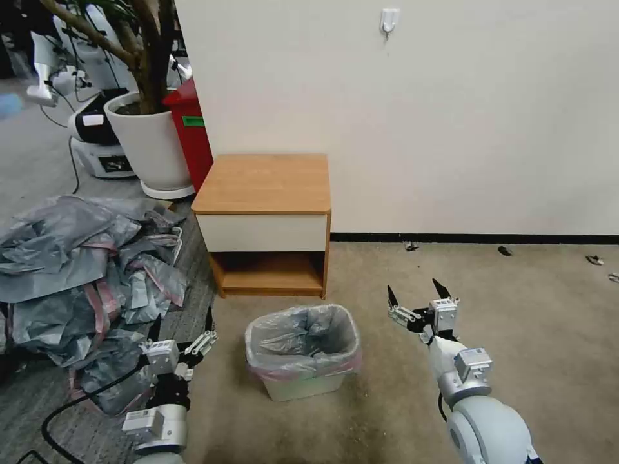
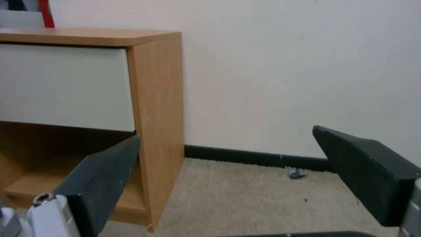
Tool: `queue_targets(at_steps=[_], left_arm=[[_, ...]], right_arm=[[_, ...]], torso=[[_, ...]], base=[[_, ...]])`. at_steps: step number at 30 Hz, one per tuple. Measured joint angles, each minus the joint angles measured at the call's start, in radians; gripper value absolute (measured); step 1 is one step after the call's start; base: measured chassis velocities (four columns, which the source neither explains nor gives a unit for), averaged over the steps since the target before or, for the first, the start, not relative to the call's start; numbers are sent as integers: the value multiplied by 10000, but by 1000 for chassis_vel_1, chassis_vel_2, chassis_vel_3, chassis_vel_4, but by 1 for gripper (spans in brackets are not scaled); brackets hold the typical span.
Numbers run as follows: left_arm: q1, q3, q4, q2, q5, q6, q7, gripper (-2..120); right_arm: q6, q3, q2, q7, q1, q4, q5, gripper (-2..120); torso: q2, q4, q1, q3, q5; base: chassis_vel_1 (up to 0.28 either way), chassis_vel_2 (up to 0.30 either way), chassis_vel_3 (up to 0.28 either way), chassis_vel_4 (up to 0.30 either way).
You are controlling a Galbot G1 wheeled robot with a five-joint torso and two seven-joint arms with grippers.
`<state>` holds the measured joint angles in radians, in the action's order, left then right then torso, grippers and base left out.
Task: Pick up the garbage bag from the table and place it over the trash can.
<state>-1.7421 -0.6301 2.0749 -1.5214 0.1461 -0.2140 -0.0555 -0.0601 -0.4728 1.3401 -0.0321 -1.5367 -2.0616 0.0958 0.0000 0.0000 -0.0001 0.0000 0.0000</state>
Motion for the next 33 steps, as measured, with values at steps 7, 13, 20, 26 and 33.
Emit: queue_targets(at_steps=[7,13,20,26,33], left_arm=[[4,5,0,7,17,23,-10,100],[8,10,2,12,33,37,-16,100],[11,12,6,16,43,46,-20,100],[13,13,9,17,47,51,-23,100],[13,13,13,18,51,56,-24,100]], right_arm=[[-3,2,-5,1,4,-9,7,100],[-3,3,-9,2,6,-19,13,100],[-3,2,-12,2,7,-28,19,100],[-3,2,-15,1,7,-31,22,100],[-3,3,-15,1,8,-34,22,100]], torso=[[0,0,0,0,0],[0,0,0,0,0],[0,0,0,0,0],[0,0,0,0,0],[0,1,0,0,0]], base=[[0,0,0,0],[0,0,0,0],[0,0,0,0],[0,0,0,0],[0,0,0,0]])
